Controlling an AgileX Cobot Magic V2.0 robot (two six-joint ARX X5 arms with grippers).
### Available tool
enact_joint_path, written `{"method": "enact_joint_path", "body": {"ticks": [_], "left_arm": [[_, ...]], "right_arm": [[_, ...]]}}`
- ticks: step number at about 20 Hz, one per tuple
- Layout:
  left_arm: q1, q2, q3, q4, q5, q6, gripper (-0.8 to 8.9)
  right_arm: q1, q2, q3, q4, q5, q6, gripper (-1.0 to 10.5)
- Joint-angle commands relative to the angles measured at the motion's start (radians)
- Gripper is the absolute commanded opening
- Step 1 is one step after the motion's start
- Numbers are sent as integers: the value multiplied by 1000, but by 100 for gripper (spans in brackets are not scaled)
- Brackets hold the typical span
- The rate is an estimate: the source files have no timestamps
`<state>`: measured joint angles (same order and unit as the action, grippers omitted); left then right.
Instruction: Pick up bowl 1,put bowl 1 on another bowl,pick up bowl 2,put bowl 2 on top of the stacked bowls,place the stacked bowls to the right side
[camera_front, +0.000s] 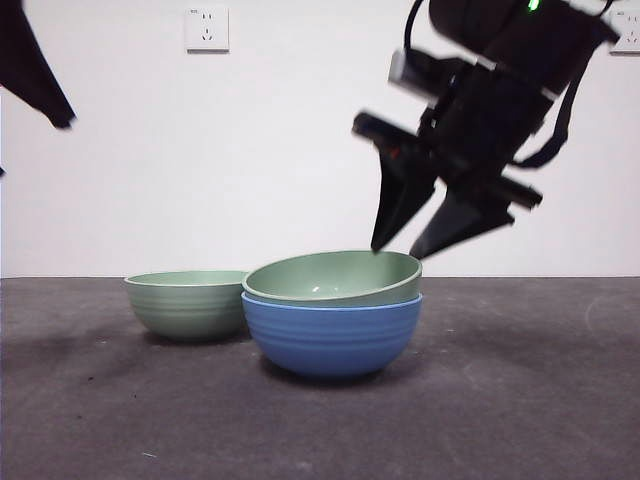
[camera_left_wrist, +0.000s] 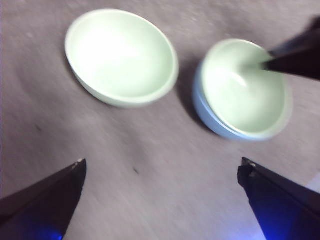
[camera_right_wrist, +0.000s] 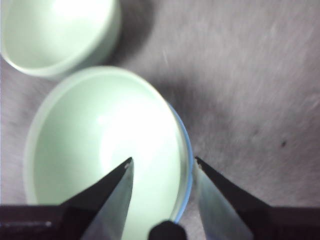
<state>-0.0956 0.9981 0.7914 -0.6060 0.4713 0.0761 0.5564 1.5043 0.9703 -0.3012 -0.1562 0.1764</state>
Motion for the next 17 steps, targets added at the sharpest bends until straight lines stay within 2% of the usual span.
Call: {"method": "enact_joint_path", "body": {"ticks": [1,6,11,13,15,17], "left_arm": [[-25,73,2,100,-50,-62,659],[-76,277,23,314,-163,-161,655],[-108,535,224,262,-313,-159,653],[-112,623,303,220,-338,-159,583],[-113,691,354,197,-340,-159,583],[-114,730,369,193,-341,-160,572]], "right_arm": [[1,-97,2,-24,10,10,199],[0,-328,2,-190,61,6,198],[0,-525,2,-341,62,6,198],[0,-576,2,-376,62,7,198],[0,-612,2,-397,64,7,198],[0,-636,2,-409,104,7,198]]}}
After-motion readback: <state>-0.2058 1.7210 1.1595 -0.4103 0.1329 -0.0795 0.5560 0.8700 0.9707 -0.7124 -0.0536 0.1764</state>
